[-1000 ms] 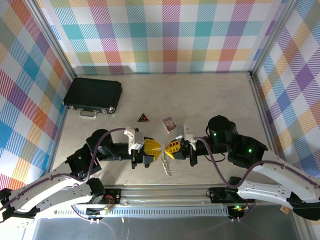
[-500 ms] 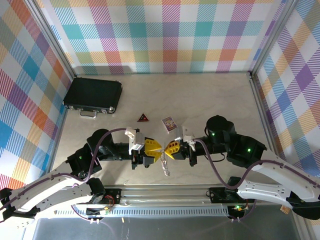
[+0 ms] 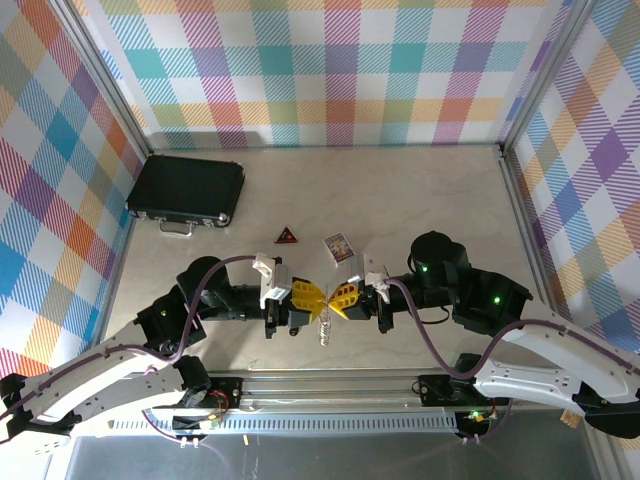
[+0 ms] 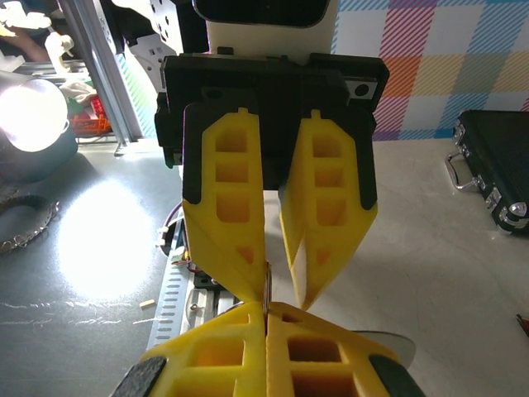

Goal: Put the keys on the keyring

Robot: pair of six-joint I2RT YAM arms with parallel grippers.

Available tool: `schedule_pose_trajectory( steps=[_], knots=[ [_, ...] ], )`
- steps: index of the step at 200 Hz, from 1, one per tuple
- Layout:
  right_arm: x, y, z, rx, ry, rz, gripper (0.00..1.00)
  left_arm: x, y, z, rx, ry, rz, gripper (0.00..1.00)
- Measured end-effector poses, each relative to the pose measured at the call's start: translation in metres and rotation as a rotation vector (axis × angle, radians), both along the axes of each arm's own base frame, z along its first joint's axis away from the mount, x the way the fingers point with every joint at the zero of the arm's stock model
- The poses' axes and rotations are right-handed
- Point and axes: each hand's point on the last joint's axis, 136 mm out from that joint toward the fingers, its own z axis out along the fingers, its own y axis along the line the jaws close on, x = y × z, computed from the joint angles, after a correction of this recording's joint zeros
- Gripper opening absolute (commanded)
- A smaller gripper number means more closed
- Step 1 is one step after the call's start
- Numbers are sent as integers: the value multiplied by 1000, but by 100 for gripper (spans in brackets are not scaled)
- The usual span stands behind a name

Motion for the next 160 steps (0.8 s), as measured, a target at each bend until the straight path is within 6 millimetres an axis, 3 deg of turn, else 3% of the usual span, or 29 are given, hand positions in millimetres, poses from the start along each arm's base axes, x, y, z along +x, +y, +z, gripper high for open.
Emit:
schedule_pose_trajectory(
  steps=[46,97,140,160],
  knots=[
    [1,1,-1,-4,-1,-6,0,-2,0,0,0,4,-11,10],
    [-1,2,-1,-5,-2,1,0,-2,0,0,-1,12,-12,17],
    [-1,2,-2,-7,-4,0,0,-3,0,1,-3,16,-19,1],
    [0,2,-2,-7,-5,-1,0,-3,0,1,-3,16,-18,0]
  ],
)
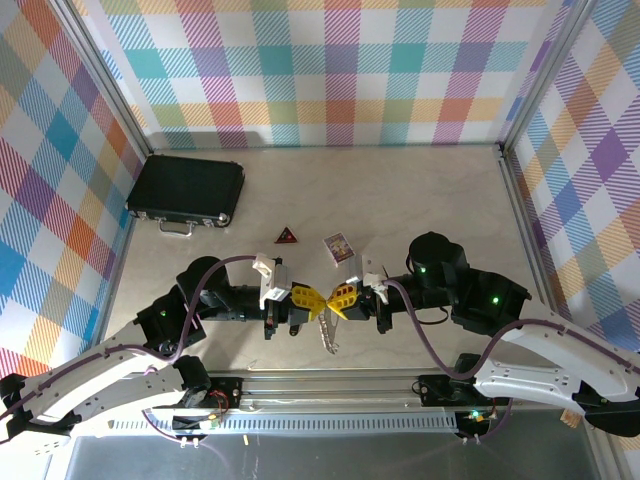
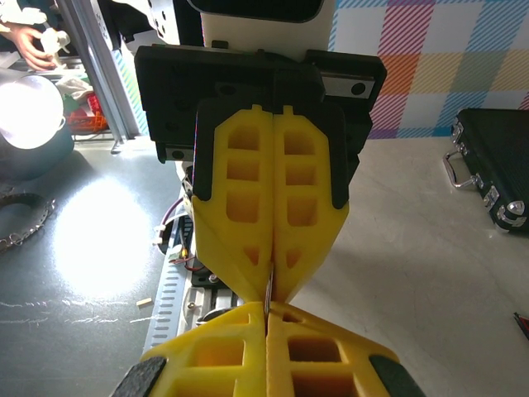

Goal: Put the keys on the keyring

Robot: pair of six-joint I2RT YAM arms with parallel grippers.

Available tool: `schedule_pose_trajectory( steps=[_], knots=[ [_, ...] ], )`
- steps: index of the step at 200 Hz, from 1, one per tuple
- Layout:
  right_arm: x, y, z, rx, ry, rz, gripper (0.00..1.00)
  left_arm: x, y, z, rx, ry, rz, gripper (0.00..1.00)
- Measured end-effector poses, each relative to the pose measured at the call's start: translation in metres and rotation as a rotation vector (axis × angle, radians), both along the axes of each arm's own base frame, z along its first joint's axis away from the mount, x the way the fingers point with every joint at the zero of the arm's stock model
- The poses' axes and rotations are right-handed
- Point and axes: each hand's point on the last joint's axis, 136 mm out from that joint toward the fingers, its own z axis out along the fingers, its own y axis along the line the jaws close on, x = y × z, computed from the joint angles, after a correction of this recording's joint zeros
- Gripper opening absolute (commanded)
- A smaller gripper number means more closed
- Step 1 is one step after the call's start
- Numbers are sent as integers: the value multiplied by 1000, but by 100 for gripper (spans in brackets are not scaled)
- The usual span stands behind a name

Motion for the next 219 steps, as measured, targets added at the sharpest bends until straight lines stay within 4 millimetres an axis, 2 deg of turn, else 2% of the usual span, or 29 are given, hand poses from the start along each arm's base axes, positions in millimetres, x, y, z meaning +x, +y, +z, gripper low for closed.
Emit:
schedule_pose_trajectory(
  steps=[14,19,45,62,82,103,127,148,219],
  knots=[
    [0,0,0,0,0,-1,0,0,0,0,0,0,0,0],
    [0,0,0,0,0,-1,3,0,0,0,0,0,0,0],
    [0,0,-1,-5,5,-5,35,1,0,0,1,0,7,0],
    [0,-1,-2,-11,14,-13,52,5,1,0,2,-2,30,0],
    [4,-4,-3,-19,25,-50,65,9,3,1,-3,-8,64,0],
    [8,-11,-3,-27,39,-100,74,14,9,6,-15,-19,108,0],
    [13,-20,-5,-40,71,-164,80,23,15,3,1,-16,179,0],
    [21,-22,-17,-68,108,-228,83,36,19,-8,44,-1,254,0],
    [50,-16,-120,-280,333,-416,83,83,42,-50,198,94,529,0]
  ],
)
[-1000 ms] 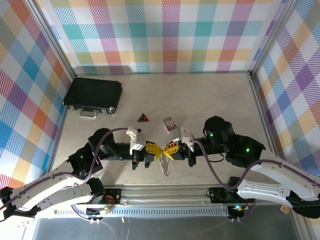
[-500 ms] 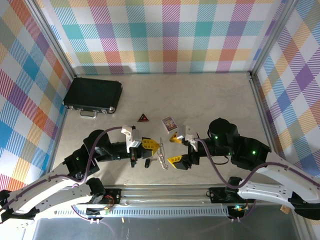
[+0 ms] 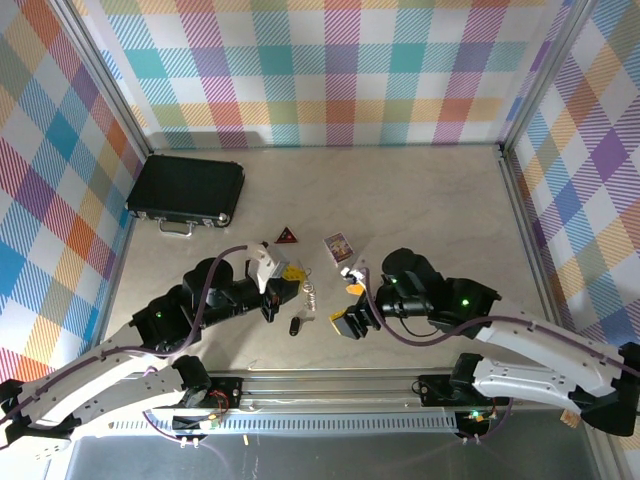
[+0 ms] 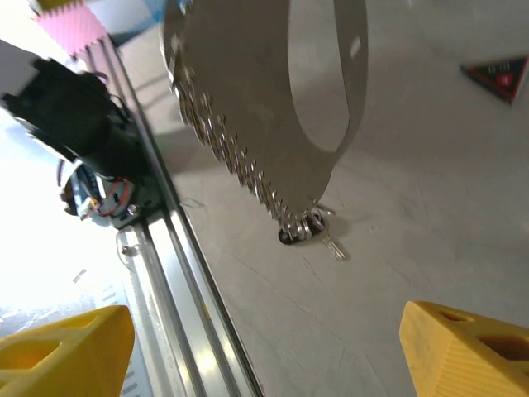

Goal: Put the keys on the keyring

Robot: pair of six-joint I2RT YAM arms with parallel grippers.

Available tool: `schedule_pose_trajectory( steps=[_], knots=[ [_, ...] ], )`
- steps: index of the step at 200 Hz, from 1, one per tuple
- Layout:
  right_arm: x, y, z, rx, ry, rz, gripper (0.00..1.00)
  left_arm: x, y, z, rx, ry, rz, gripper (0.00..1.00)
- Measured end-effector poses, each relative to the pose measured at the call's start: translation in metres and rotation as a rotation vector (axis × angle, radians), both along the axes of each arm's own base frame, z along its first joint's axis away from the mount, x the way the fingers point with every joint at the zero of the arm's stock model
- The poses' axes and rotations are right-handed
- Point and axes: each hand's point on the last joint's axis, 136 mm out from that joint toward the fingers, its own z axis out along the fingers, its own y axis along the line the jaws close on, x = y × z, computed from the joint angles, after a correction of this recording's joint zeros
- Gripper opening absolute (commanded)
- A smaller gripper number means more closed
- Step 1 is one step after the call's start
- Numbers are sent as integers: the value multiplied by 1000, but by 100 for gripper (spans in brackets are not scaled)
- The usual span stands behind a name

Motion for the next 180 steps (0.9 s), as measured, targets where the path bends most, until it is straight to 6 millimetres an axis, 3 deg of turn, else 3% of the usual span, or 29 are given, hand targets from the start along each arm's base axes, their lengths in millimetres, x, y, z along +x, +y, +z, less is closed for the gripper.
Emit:
schedule_pose_trajectory(
  steps=[48,74,142,180],
  knots=[
    [13,5,-46,-33,88,-39,80,38,31,-9,-27,83,183,0],
    [15,11,-70,-56,149,-20,78,48,42,-15,-42,121,233,0],
    [28,38,-114,-79,271,51,67,63,66,-27,-97,200,325,0],
    [42,62,-121,-77,291,108,61,76,86,-30,-143,211,400,0]
  ],
)
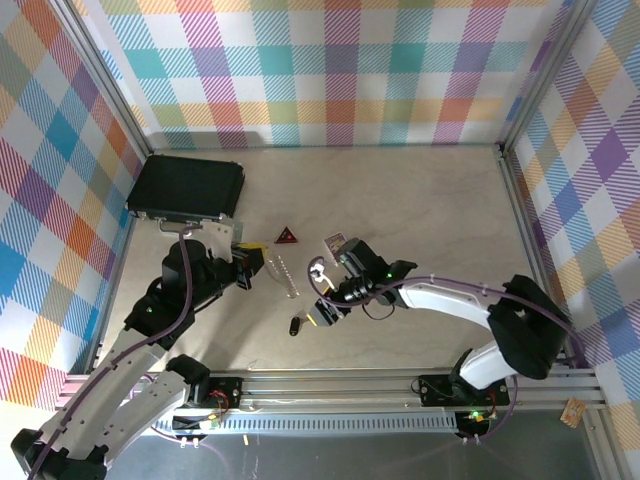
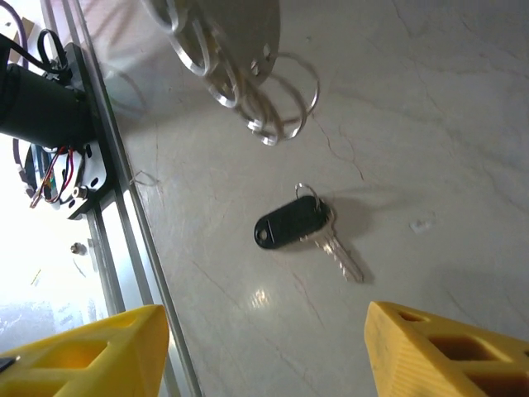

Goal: Put the keys on the keyring

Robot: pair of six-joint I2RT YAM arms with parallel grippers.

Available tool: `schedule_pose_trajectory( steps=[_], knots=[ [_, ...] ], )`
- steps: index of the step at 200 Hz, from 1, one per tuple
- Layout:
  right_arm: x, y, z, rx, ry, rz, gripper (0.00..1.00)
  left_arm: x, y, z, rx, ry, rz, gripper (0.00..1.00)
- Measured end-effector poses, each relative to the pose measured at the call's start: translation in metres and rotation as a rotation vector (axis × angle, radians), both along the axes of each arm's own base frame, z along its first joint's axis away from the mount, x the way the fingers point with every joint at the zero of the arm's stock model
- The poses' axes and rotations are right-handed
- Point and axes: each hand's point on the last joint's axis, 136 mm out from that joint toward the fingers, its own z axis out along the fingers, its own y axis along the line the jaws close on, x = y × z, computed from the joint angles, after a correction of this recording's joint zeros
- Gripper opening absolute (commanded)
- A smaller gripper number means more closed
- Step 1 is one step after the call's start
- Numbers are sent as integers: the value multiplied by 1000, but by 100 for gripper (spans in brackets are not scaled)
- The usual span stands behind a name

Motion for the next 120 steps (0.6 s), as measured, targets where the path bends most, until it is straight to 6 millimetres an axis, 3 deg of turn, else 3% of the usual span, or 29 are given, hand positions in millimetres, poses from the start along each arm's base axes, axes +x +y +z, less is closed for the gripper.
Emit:
schedule_pose_trajectory(
  steps=[70,120],
  knots=[
    [14,38,-23,-6,47,103,52,20,27,-12,-55,49,111,0],
    [19,55,-25,-13,54,192,51,29,33,-12,-106,56,136,0]
  ],
)
